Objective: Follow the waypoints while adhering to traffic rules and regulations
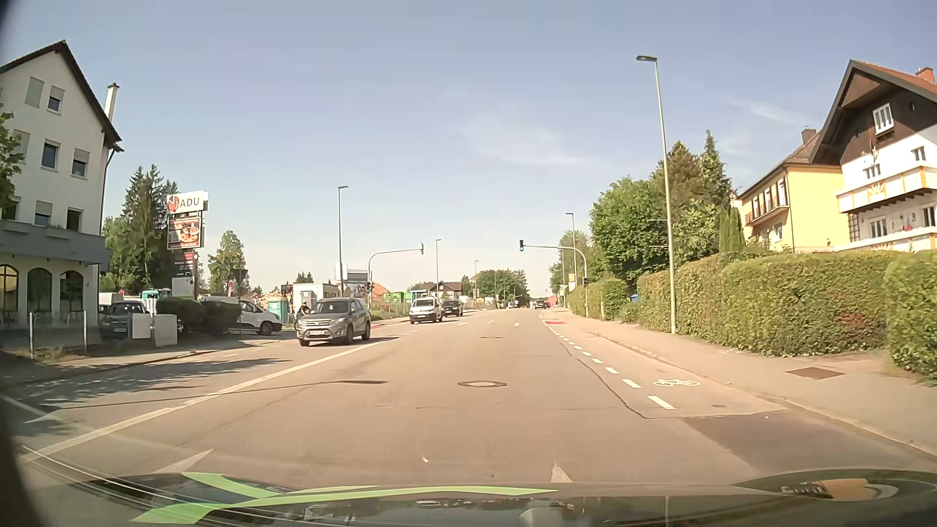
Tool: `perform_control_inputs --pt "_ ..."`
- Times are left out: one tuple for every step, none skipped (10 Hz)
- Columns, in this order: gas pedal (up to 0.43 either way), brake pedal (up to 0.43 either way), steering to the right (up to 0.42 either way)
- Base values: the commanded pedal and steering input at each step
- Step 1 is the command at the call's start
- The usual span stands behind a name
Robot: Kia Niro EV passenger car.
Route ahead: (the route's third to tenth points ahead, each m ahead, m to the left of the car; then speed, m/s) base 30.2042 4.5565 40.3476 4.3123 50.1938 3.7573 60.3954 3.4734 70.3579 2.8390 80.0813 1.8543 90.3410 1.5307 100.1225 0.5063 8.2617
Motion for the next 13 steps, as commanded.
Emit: perform_control_inputs --pt "0.150 0.000 0.003" --pt "0.130 0.000 0.003" --pt "0.098 0.000 0.003" --pt "0.098 0.000 0.003" --pt "0.098 0.000 0.003" --pt "0.098 0.000 0.002" --pt "0.110 0.000 0.001" --pt "0.110 0.000 0.000" --pt "0.110 0.000 0.000" --pt "0.110 0.000 0.000" --pt "0.110 0.000 0.000" --pt "0.110 0.000 0.000" --pt "0.110 0.000 0.000"
